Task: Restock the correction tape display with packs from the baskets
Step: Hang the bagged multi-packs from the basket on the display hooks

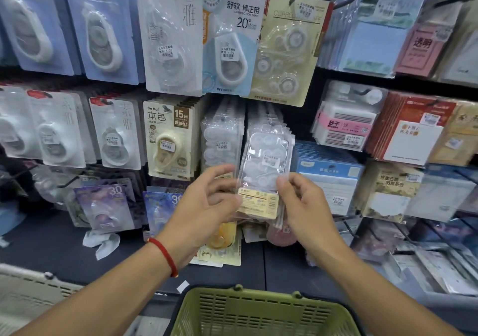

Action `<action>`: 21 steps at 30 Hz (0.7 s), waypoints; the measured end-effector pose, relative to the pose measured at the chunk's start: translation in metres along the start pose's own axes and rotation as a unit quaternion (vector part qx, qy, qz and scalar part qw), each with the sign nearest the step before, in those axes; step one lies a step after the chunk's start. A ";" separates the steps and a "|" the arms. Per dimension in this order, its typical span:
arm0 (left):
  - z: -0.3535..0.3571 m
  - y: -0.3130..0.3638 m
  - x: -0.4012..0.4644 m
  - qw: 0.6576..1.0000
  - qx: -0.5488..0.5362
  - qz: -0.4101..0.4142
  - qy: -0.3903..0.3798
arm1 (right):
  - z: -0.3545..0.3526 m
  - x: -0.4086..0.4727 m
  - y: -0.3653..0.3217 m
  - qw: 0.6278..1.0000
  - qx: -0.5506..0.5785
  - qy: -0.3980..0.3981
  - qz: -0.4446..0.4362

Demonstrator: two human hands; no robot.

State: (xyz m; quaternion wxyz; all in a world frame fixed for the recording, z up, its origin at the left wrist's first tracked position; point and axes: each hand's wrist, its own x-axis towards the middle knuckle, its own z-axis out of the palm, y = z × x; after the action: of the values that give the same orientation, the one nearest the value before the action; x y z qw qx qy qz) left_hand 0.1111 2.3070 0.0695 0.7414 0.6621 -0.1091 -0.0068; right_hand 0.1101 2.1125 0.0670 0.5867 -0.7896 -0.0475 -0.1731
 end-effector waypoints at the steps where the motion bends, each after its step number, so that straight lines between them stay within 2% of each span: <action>1: 0.001 0.000 -0.001 1.000 0.006 0.004 -0.013 | -0.002 0.002 -0.001 1.000 0.006 0.006 0.005; 13: 0.001 0.003 -0.006 0.998 0.036 0.037 -0.030 | -0.012 0.001 -0.007 0.999 -0.013 0.009 -0.043; 21: 0.005 0.002 -0.002 0.998 0.031 0.029 -0.044 | -0.010 0.004 -0.003 1.000 0.003 0.024 -0.009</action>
State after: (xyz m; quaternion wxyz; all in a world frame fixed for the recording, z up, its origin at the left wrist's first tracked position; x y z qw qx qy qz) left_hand 0.1079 2.3029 0.0720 0.7150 0.6803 -0.1607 -0.0107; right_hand 0.1106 2.1032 0.0739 0.5883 -0.7831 -0.0415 -0.1971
